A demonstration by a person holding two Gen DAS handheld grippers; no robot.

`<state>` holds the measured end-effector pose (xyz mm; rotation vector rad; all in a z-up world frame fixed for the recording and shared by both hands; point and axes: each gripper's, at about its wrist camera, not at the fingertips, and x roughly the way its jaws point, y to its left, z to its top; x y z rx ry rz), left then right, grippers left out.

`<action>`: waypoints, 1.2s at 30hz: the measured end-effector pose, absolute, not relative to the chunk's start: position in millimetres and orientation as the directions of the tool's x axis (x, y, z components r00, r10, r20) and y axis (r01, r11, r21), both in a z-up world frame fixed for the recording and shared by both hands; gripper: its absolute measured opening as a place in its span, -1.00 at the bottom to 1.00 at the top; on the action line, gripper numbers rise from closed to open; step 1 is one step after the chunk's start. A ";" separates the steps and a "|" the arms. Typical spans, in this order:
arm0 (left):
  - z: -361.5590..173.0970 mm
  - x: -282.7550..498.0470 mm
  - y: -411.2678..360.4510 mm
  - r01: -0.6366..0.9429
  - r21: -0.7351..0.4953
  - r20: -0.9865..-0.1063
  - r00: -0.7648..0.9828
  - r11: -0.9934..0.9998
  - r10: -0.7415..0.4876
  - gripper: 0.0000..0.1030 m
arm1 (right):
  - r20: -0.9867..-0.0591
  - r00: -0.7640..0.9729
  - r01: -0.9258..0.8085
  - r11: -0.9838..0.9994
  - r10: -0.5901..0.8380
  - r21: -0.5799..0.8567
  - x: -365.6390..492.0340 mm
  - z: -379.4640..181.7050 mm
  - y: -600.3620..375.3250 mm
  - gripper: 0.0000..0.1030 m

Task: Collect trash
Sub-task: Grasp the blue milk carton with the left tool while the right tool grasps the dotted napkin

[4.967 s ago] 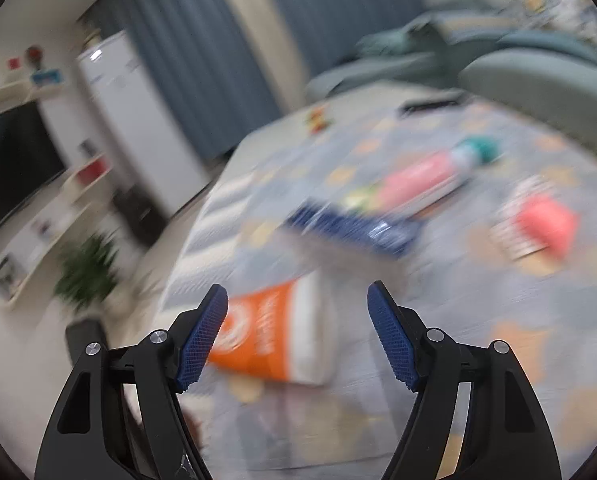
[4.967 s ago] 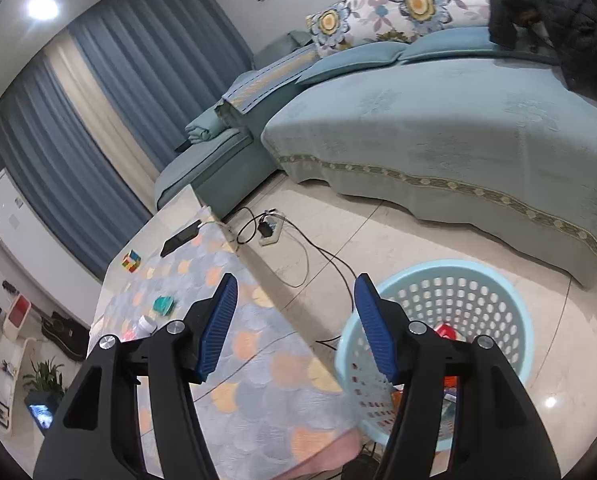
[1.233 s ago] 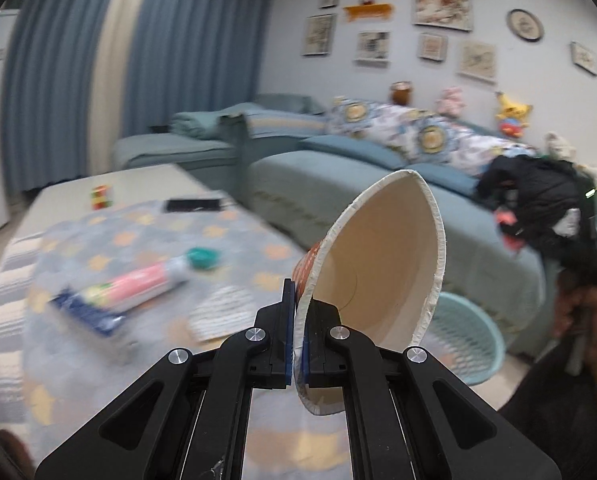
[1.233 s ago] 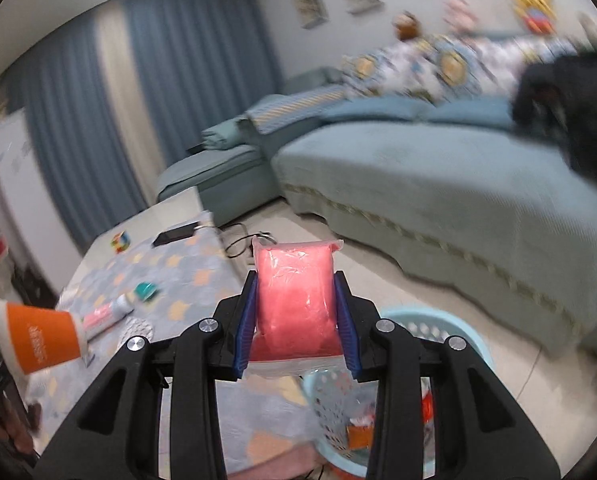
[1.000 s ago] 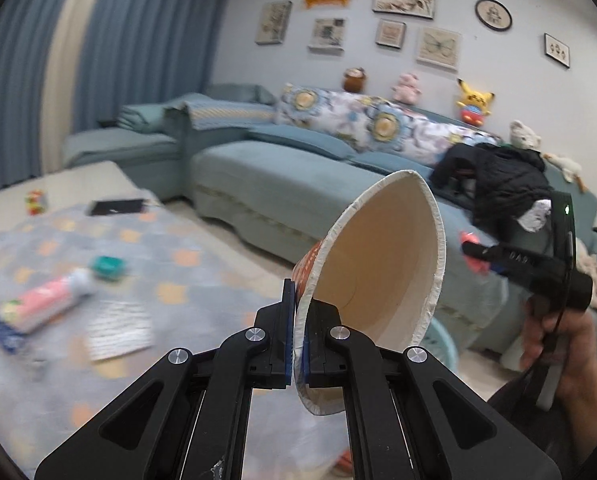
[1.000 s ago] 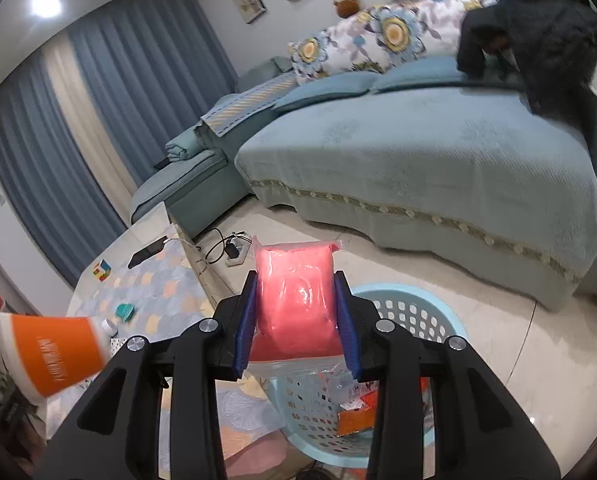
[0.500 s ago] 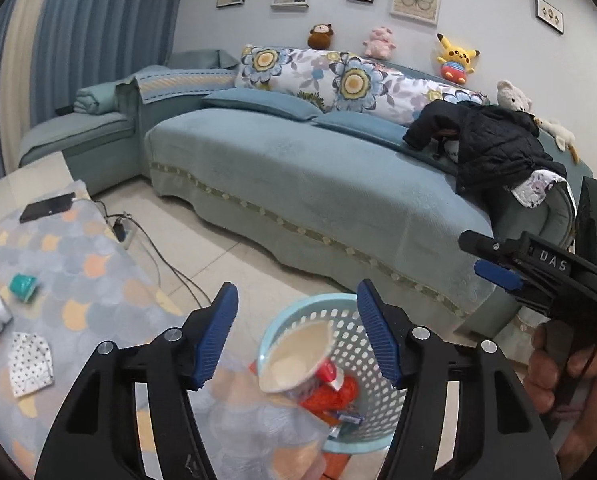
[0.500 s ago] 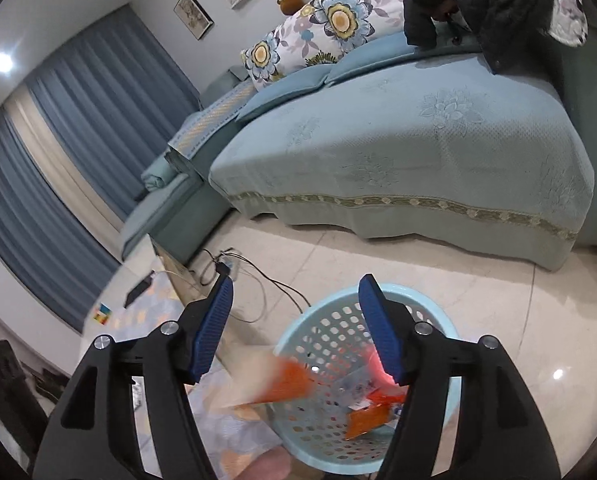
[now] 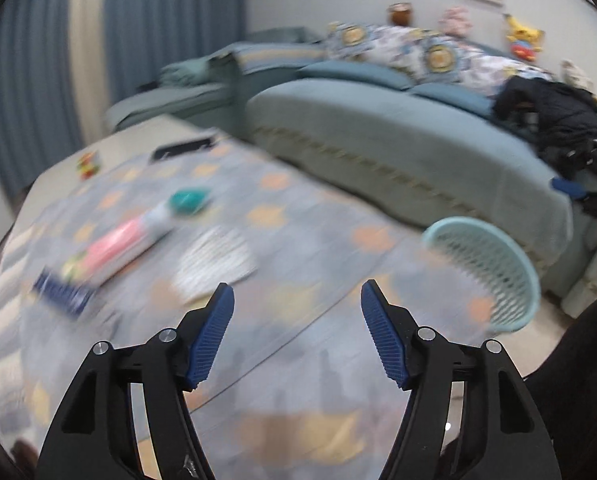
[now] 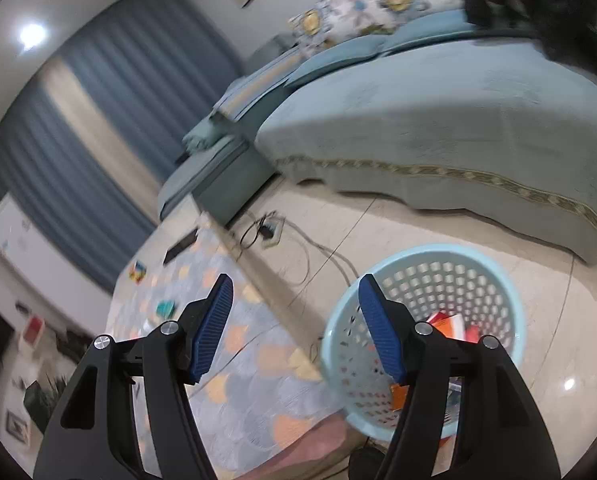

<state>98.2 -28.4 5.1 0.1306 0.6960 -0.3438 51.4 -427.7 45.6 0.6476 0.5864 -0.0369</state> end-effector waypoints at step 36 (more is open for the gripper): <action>-7.1 198.9 127.8 -0.463 0.006 -0.567 0.728 0.886 0.384 0.59 | -0.582 0.704 -0.151 0.886 0.408 0.438 93.1 42.5 -220.8 0.20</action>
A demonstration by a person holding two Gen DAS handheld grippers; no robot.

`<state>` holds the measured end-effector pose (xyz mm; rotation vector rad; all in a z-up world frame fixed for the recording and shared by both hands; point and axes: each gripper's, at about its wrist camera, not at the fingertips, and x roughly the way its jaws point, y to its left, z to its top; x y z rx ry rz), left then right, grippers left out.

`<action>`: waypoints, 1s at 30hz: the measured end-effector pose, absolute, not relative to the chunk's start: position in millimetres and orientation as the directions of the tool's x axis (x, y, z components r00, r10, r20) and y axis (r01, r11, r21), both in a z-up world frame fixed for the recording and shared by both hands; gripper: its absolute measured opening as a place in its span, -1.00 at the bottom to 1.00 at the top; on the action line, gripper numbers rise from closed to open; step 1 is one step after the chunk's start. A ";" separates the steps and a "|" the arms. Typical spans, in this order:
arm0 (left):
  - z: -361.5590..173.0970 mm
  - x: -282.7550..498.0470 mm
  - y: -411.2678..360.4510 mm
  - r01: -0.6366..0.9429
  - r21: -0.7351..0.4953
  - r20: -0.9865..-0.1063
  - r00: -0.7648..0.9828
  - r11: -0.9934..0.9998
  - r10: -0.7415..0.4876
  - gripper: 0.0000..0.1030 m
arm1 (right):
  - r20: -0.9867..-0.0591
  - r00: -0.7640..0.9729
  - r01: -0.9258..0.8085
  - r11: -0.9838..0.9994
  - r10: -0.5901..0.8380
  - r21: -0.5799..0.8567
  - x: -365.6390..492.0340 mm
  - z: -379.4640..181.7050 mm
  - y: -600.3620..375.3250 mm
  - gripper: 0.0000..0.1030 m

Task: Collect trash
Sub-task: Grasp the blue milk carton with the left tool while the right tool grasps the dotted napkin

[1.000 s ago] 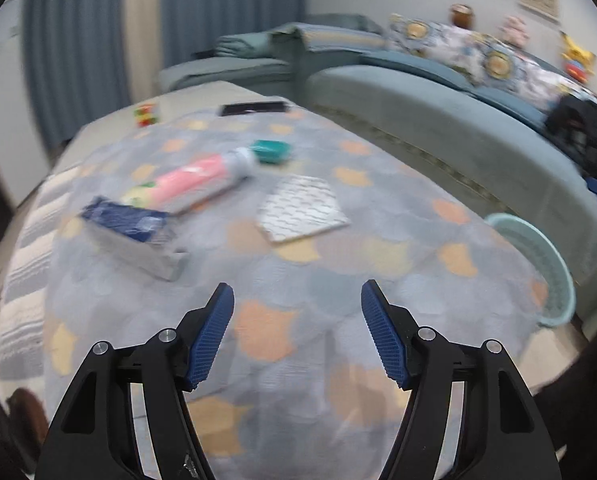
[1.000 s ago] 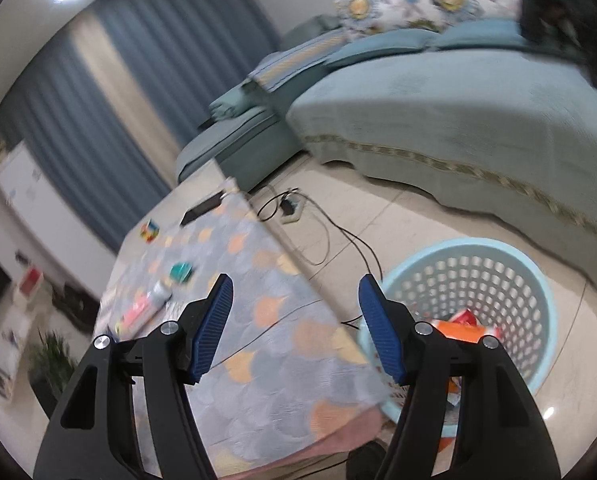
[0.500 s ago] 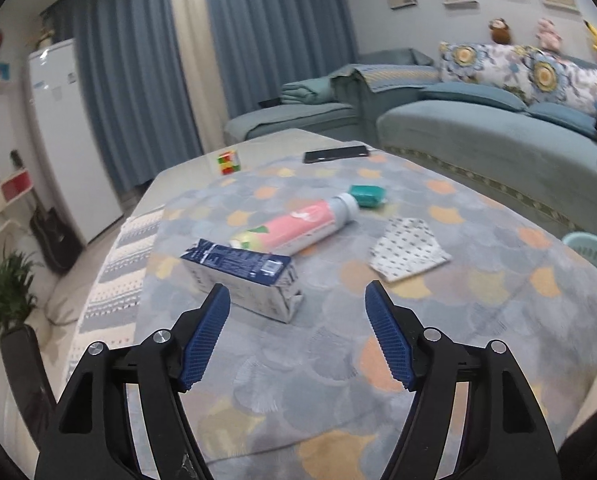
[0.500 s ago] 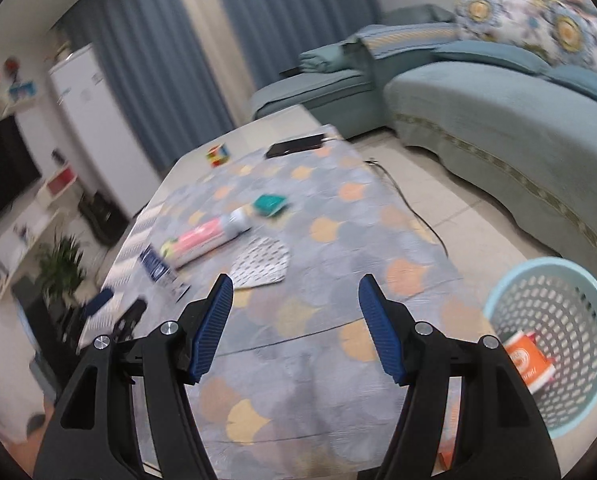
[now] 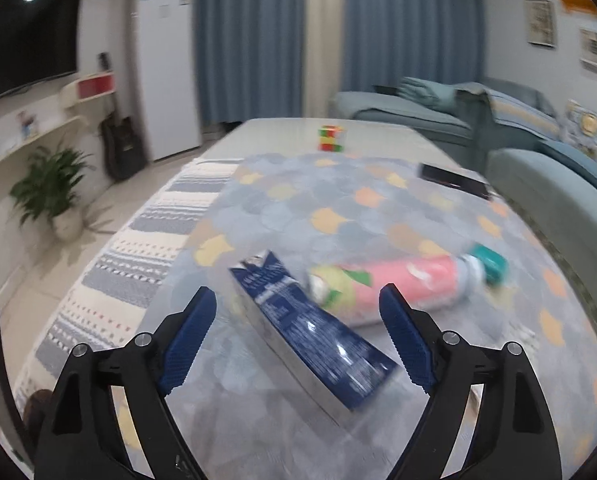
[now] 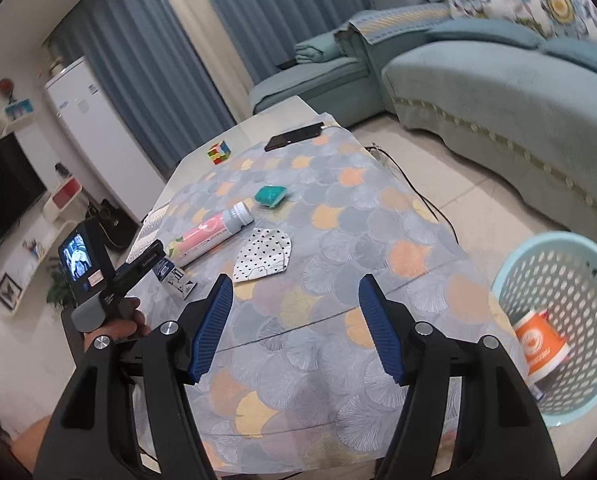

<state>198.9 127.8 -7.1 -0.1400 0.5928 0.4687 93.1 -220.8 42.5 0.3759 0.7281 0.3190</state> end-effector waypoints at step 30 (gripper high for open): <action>25.2 152.2 142.5 -0.224 -0.078 -0.651 0.750 0.971 0.121 -0.37 | -0.779 0.569 -0.276 0.953 0.264 0.122 242.3 -20.9 -66.0 0.33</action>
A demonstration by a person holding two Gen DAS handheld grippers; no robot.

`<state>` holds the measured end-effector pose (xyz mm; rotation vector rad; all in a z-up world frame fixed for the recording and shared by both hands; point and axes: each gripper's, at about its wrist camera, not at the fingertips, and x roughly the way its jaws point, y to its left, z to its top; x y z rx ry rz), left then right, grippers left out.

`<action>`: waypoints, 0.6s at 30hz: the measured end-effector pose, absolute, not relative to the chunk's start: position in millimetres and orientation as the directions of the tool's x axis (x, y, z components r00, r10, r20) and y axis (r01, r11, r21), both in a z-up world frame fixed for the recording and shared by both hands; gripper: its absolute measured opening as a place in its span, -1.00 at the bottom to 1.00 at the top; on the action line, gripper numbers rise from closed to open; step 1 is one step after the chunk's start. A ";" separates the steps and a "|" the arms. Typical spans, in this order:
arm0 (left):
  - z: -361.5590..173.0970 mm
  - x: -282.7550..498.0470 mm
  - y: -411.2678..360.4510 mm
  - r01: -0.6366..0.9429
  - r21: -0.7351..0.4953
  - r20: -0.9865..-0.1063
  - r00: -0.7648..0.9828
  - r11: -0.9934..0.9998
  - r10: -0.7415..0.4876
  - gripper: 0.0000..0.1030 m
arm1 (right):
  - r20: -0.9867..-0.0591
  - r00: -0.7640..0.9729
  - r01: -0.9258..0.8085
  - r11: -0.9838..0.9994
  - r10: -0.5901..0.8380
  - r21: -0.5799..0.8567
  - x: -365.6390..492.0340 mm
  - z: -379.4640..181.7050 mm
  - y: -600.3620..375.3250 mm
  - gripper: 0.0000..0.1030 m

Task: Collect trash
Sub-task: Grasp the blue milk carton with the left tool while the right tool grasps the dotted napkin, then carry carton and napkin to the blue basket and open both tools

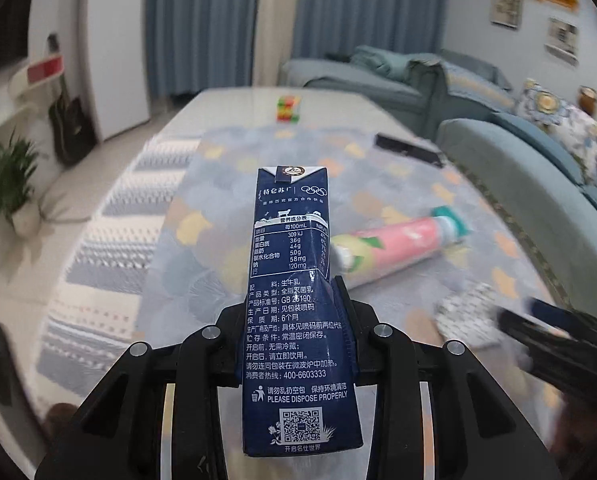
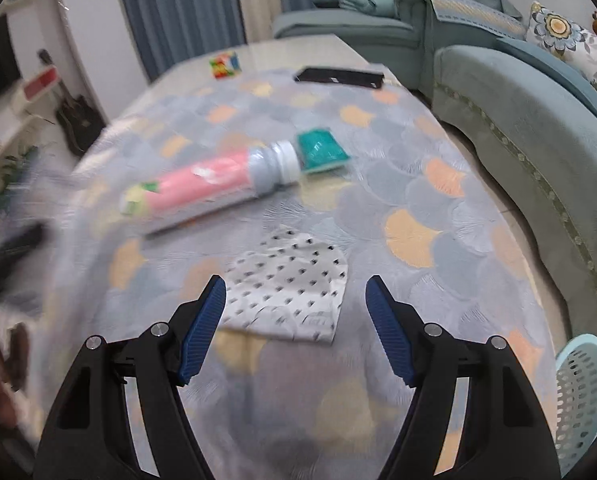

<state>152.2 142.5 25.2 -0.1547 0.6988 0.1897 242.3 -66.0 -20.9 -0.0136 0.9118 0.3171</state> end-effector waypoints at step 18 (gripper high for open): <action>37.6 100.4 115.9 -0.173 -0.035 -0.565 0.816 0.984 0.124 -0.36 | -0.794 0.577 -0.276 0.961 0.191 0.031 261.0 -52.0 -32.0 -0.15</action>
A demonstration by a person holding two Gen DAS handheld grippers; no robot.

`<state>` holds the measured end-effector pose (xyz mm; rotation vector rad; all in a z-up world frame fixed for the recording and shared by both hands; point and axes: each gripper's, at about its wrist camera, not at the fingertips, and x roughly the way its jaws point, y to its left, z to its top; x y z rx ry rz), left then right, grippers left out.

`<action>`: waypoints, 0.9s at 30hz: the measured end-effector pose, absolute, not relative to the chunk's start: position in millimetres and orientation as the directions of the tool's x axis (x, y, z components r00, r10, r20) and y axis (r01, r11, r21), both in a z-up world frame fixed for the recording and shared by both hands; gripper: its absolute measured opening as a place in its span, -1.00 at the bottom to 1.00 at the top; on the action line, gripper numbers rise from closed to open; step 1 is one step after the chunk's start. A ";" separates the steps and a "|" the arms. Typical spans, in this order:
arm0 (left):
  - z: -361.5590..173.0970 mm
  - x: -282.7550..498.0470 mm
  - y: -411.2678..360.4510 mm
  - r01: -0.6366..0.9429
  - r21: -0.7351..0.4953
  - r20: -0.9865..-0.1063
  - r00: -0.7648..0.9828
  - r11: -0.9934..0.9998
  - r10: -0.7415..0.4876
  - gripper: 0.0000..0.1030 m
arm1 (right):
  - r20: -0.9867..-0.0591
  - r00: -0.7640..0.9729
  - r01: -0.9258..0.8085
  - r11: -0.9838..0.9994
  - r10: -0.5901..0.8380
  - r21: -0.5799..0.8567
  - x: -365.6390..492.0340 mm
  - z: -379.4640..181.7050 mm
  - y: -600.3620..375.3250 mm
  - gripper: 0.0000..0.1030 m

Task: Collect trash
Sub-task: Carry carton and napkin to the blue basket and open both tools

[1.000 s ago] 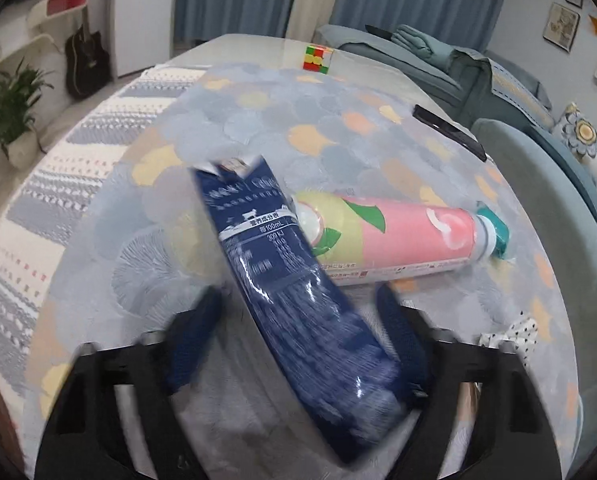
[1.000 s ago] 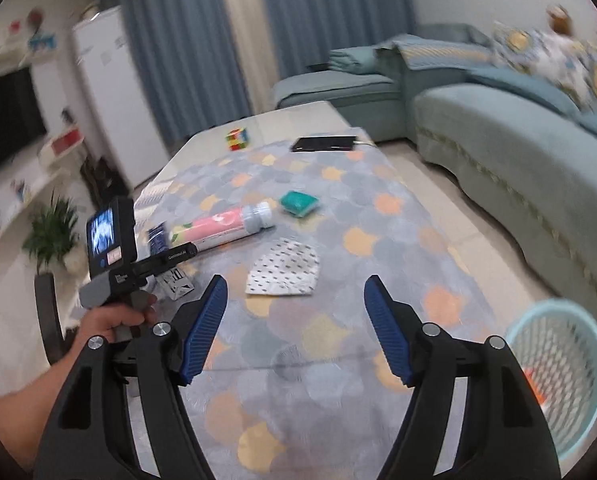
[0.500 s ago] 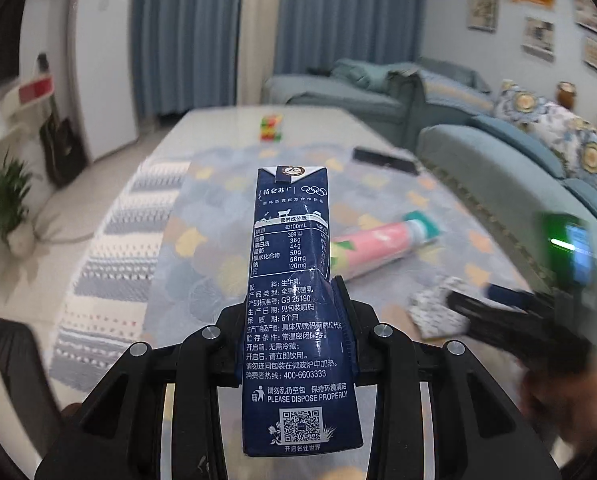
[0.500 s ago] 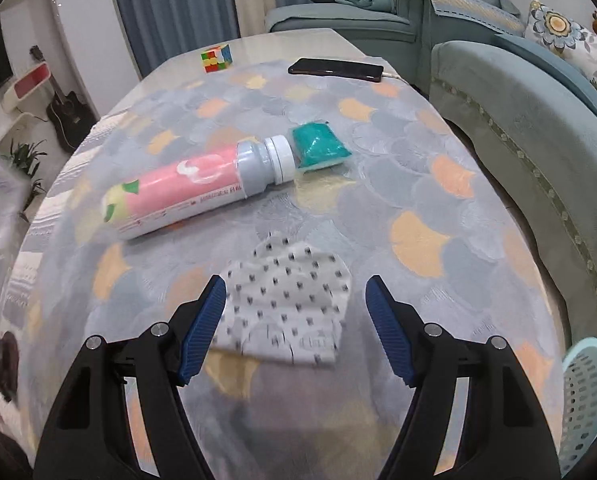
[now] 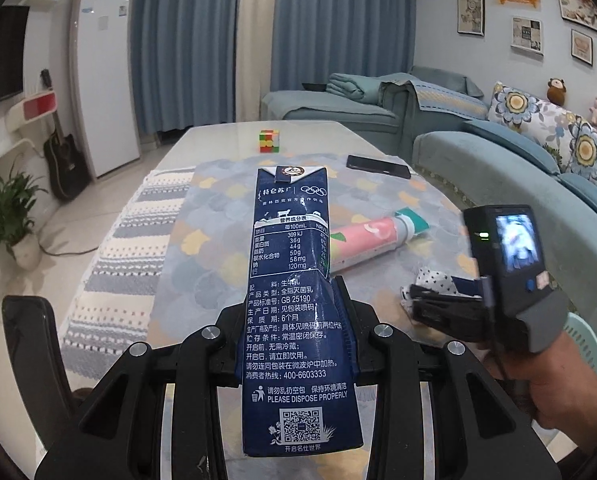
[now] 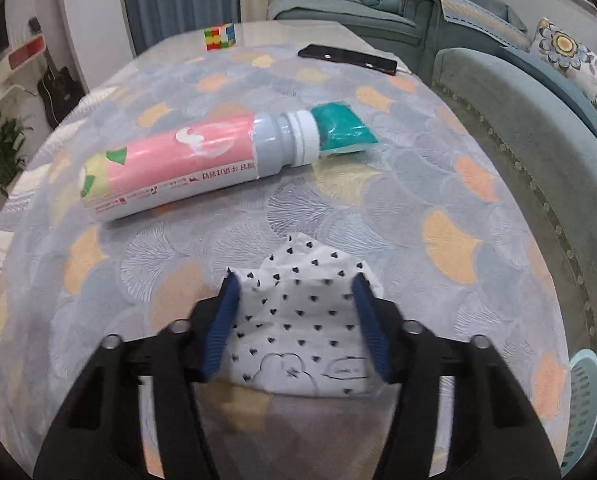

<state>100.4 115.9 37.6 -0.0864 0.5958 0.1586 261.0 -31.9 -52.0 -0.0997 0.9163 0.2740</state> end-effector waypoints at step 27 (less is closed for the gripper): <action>47.6 77.9 88.8 -0.054 0.021 -0.458 0.887 0.998 0.058 -0.36 | -0.548 0.754 -0.263 0.931 0.362 0.253 118.1 64.3 -146.0 -0.94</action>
